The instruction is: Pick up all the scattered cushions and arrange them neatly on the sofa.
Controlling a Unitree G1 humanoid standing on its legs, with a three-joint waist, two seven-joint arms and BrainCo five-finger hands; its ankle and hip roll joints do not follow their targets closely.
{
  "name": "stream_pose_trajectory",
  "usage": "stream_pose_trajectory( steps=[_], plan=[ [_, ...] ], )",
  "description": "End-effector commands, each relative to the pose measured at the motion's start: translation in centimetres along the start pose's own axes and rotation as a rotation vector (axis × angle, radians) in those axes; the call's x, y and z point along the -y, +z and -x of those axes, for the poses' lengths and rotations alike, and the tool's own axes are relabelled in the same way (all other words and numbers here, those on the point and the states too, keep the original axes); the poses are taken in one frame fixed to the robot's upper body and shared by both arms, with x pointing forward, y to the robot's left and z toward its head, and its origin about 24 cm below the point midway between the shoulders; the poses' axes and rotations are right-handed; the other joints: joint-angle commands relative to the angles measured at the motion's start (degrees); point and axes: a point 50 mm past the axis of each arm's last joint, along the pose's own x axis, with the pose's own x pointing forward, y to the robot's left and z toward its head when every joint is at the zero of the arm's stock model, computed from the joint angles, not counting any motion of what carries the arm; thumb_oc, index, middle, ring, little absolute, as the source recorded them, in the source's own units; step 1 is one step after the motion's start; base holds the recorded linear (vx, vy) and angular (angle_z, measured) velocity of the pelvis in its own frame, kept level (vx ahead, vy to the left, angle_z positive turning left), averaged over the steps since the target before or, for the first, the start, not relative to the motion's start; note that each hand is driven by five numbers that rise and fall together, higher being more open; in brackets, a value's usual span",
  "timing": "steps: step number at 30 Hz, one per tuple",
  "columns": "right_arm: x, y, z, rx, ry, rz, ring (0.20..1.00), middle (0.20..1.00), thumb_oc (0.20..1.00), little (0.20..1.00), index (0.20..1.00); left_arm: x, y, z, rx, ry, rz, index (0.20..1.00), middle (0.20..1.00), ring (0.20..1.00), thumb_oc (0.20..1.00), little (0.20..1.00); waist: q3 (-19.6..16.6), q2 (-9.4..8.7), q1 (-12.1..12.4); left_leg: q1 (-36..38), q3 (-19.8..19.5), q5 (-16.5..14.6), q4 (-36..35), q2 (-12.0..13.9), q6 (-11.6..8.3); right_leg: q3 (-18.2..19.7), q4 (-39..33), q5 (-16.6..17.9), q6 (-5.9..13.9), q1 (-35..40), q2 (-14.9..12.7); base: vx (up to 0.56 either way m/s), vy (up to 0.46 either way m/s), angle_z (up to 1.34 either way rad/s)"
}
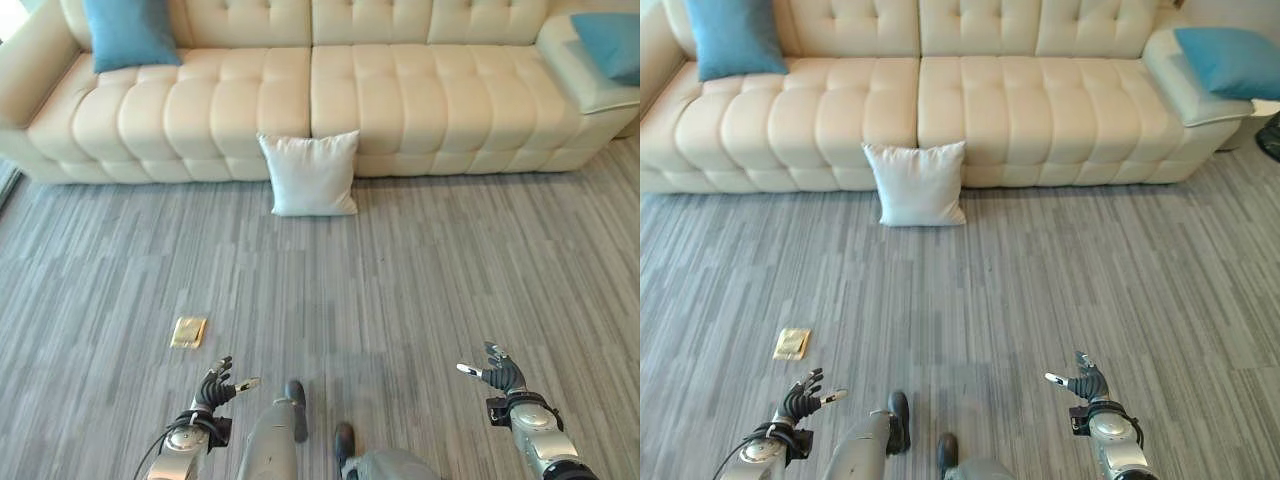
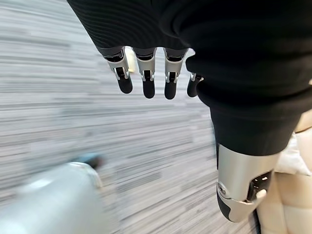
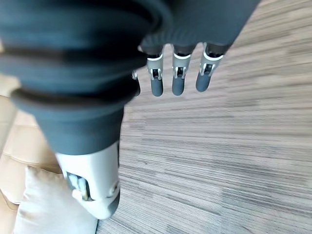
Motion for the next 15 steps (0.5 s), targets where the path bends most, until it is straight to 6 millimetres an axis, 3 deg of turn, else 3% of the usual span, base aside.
stream_pose_trajectory(
  steps=[1,6,7,9,11,12,13,15],
  plan=[
    [2.5,-0.2,0.5,0.022,-0.068,0.057,1.0,1.0,1.0,1.0,1.0,0.0,0.0,-0.1,0.006,0.018,-0.015,1.0,1.0,1.0,1.0,1.0,0.63,3.73,0.52,7.99,2.47,8.99,-9.61,4.46,-4.69,-2.23,5.97,-3.98,4.42,-1.83,-5.7,0.59,0.143,-0.57],
    [1.9,-0.8,0.7,-0.006,-0.034,0.087,1.0,1.0,1.0,1.0,1.0,-0.2,-1.5,0.4,-0.046,0.026,-0.02,1.0,1.0,1.0,1.0,1.0,-1.47,3.41,2.72,7.25,1.17,11.39,-8.54,4.2,-4.72,1.14,6.9,-4.54,5.22,3.36,-6.55,0.51,0.181,-0.36],
    [1.6,-1.0,0.7,-0.007,-0.024,0.093,1.0,1.0,1.0,1.0,1.0,-0.3,-1.5,0.4,-0.051,0.023,-0.027,1.0,1.0,1.0,1.0,1.0,-2.16,2.88,2.83,7.17,0.49,12.49,-6.65,3.63,-4.22,1.58,8.89,-2.5,5.93,3.79,-7.34,0.6,0.291,-0.59],
    [1.1,-1.4,0.9,-0.025,-0.013,0.089,1.0,1.0,1.0,1.0,1.0,-0.2,-1.6,0.2,-0.062,0.018,-0.047,1.0,1.0,1.0,1.0,1.0,-3.14,1.52,2.74,8.31,-0.32,10.83,-3.86,1.85,-2.64,2.36,14.1,1.04,7.51,2.6,-9.33,0.46,0.252,-0.87],
    [0.3,-1.0,0.7,-0.012,0.014,0.085,1.0,1.0,1.0,1.0,1.0,-0.4,-0.9,-0.2,-0.049,0.021,-0.077,1.0,1.0,1.0,1.0,1.0,-2.98,0.67,2.32,10.52,-0.2,7.92,-2.75,0.84,-0.63,4.06,24.15,9.99,9.23,-1.84,-10.35,0.35,0.246,-0.06],
    [-0.3,-0.5,0.5,0.006,0.026,0.08,1.0,1.0,1.0,1.0,1.0,-0.6,-0.4,-0.4,-0.036,0.029,-0.086,1.0,1.0,1.0,1.0,1.0,-2.77,0.86,2.25,11.94,0.4,6.53,-2.74,0.85,0.14,3.21,27.77,11.96,9.9,-3.87,-11.19,0.31,0.241,0.32],
    [-0.9,0.0,0.4,0.023,0.039,0.074,1.0,1.0,1.0,1.0,1.0,-0.7,0.1,-0.6,-0.019,0.034,-0.084,1.0,1.0,1.0,1.0,1.0,-2.49,1.4,2.01,14.58,0.81,5.39,-3.61,1.13,0.7,1.39,31.58,12.58,9.65,-7.13,-12.35,0.35,0.241,0.03],
    [-1.4,0.4,0.3,0.036,0.052,0.07,1.0,1.0,1.0,1.0,1.0,-0.6,0.7,-0.9,0.0,0.031,-0.092,1.0,1.0,1.0,1.0,1.0,-2.06,1.92,0.95,19.33,0.47,3.68,-5.44,0.3,1.15,-1.62,30.99,9.91,8.47,-11.03,-12.2,0.46,0.228,-0.16]
  ],
)
